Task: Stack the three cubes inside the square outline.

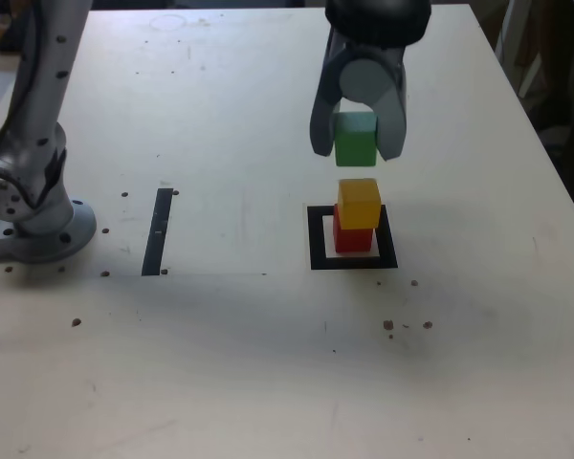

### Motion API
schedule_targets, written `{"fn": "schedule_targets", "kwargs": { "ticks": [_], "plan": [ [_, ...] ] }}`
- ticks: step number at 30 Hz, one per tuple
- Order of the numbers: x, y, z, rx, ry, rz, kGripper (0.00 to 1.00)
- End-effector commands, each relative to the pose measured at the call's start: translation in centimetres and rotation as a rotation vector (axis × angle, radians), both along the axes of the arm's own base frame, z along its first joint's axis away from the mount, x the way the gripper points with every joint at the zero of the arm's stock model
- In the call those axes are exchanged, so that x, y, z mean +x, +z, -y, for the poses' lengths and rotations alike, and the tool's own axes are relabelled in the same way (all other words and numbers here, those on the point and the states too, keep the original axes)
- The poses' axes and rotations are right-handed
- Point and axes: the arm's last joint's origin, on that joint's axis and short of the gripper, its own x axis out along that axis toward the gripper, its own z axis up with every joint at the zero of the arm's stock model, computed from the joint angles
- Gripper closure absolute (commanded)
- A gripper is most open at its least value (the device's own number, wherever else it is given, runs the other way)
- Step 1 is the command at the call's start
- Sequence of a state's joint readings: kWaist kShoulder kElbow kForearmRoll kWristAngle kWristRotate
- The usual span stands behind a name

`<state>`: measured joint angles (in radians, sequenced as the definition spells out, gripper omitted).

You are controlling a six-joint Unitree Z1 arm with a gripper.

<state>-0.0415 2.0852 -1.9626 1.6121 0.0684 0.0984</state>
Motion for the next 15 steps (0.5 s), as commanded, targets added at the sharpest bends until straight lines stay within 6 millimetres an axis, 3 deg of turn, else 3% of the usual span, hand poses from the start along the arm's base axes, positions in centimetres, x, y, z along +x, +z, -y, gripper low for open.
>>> {"fn": "schedule_targets", "kwargs": {
  "ticks": [1,15],
  "plan": [
    [0.1,-0.3,0.1,-0.002,0.001,-0.024,0.7],
    [1.1,-2.1,0.2,-0.011,0.003,-0.069,0.7]
  ]
}}
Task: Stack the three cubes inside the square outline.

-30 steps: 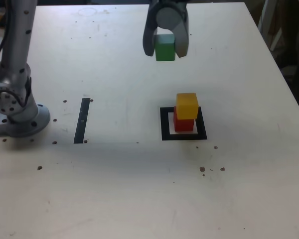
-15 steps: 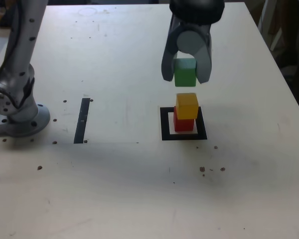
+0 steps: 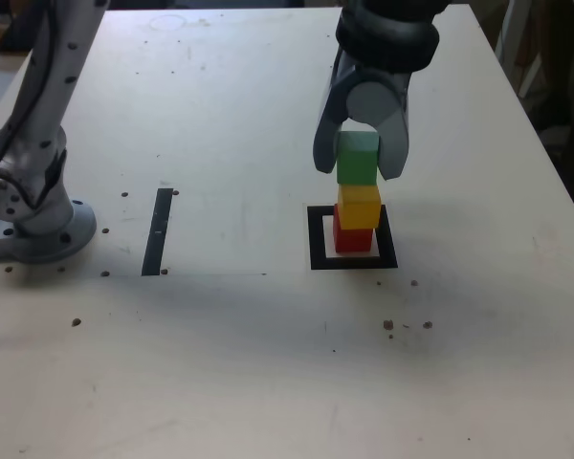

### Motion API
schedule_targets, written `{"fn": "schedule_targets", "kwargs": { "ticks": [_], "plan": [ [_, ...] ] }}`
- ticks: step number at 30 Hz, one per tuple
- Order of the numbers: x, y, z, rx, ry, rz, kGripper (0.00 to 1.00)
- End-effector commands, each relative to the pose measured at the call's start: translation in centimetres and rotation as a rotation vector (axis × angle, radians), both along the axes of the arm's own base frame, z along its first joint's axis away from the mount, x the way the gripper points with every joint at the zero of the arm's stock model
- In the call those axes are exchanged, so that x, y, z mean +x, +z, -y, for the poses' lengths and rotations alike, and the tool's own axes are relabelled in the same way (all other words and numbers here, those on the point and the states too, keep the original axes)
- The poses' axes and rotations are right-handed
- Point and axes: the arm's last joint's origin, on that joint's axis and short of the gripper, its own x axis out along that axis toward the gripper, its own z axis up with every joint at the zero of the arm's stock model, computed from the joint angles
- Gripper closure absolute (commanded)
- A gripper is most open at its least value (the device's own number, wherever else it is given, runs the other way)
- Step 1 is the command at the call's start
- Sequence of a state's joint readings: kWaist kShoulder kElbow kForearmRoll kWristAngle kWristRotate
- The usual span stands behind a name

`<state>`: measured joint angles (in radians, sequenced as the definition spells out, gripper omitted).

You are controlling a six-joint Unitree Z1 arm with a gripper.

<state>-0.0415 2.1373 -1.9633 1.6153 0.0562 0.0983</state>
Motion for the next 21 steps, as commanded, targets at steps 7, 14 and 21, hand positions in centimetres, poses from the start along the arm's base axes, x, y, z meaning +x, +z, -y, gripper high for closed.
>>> {"fn": "schedule_targets", "kwargs": {
  "ticks": [7,14,21],
  "plan": [
    [0.5,-0.7,0.1,-0.004,0.001,-0.024,0.7],
    [0.7,-1.1,0.1,-0.008,-0.006,-0.029,0.44],
    [0.7,-1.3,0.1,-0.01,-0.011,-0.03,0.01]
  ]
}}
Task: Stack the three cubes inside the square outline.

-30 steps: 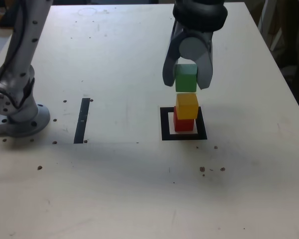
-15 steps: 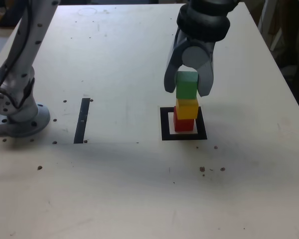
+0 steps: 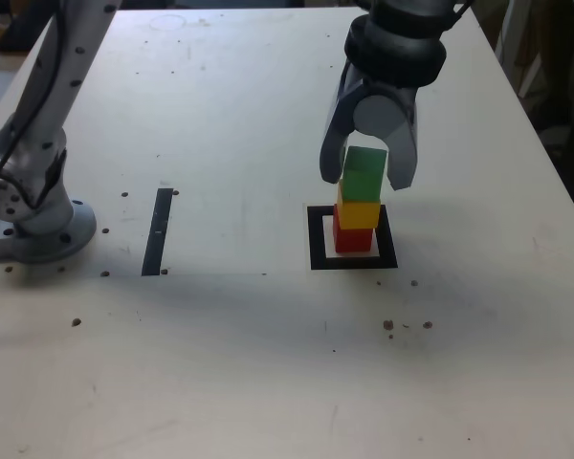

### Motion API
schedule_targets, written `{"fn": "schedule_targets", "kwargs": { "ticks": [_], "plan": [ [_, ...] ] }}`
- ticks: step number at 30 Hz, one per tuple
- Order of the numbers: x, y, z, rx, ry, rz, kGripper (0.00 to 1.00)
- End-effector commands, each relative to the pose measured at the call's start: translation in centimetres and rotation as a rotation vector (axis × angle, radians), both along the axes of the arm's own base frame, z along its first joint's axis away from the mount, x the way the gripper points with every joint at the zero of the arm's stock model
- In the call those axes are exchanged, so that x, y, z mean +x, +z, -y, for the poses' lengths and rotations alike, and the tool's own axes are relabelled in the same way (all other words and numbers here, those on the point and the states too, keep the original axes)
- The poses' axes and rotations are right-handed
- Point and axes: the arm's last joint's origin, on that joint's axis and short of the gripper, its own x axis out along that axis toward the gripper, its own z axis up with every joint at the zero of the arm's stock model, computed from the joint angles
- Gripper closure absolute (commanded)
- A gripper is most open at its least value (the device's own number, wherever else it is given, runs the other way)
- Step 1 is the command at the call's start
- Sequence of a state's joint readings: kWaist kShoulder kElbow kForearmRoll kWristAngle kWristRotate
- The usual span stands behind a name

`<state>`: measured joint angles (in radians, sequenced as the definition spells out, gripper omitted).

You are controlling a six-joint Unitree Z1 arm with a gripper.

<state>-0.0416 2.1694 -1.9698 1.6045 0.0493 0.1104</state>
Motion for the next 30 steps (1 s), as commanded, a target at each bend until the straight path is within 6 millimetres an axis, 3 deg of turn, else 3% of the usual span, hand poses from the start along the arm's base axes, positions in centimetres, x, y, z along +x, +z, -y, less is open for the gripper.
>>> {"fn": "schedule_targets", "kwargs": {
  "ticks": [1,7,13,21,30],
  "plan": [
    [-0.1,-0.1,0.0,-0.001,-0.001,-0.015,0.01],
    [-0.3,0.3,-0.1,0.008,-0.003,-0.004,0.01],
    [-2.0,2.8,-0.3,0.05,-0.011,0.049,0.01],
    [-7.6,6.1,-0.9,0.09,0.015,0.08,0.01],
    [-15.1,5.9,-1.5,0.13,0.076,0.038,0.01]
  ]
}}
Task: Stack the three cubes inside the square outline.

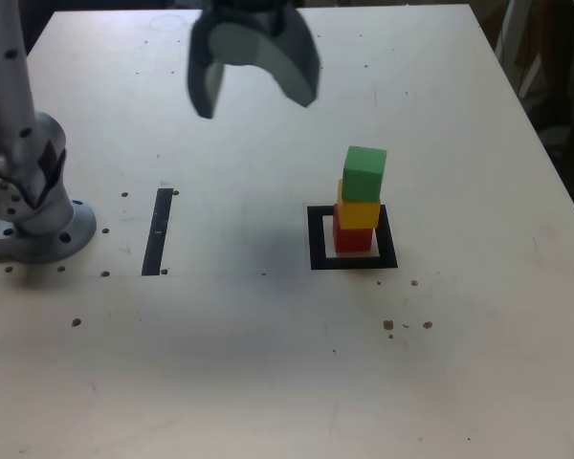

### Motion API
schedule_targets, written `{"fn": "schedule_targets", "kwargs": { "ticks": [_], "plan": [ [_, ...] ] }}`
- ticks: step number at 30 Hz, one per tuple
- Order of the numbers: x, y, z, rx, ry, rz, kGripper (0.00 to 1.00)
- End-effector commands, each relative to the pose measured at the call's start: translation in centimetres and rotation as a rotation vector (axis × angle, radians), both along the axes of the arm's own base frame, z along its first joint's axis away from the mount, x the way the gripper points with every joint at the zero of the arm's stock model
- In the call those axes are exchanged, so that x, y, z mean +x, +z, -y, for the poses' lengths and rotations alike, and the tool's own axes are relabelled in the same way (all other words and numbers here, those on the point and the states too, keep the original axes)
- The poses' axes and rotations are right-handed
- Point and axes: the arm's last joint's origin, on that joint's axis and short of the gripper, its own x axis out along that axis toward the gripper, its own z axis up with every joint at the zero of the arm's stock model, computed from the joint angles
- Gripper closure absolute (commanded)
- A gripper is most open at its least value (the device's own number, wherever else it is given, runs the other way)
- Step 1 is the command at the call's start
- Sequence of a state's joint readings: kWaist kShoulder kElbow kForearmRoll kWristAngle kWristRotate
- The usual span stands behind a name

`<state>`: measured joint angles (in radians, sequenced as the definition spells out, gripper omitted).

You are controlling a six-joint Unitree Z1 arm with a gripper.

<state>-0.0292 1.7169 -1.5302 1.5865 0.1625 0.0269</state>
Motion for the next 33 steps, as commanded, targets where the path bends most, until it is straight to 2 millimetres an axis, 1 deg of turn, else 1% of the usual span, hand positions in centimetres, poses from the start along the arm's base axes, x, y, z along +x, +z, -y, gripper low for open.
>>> {"fn": "schedule_targets", "kwargs": {
  "ticks": [1,5,7,16,20,26,33],
  "plan": [
    [-1.5,-0.4,-0.1,0.004,0.014,-0.01,0.01],
    [-4.1,-2.4,-0.1,-0.005,0.039,-0.028,0.01],
    [-5.1,-3.5,-0.1,-0.015,0.048,-0.033,0.01],
    [-8.7,-7.8,0.1,-0.058,0.081,-0.067,0.01],
    [-9.5,-9.5,0.2,-0.077,0.088,-0.078,0.01],
    [-10.3,-11.9,0.3,-0.096,0.093,-0.083,0.01],
    [-10.9,-13.4,0.3,-0.117,0.099,-0.084,0.01]
  ]
}}
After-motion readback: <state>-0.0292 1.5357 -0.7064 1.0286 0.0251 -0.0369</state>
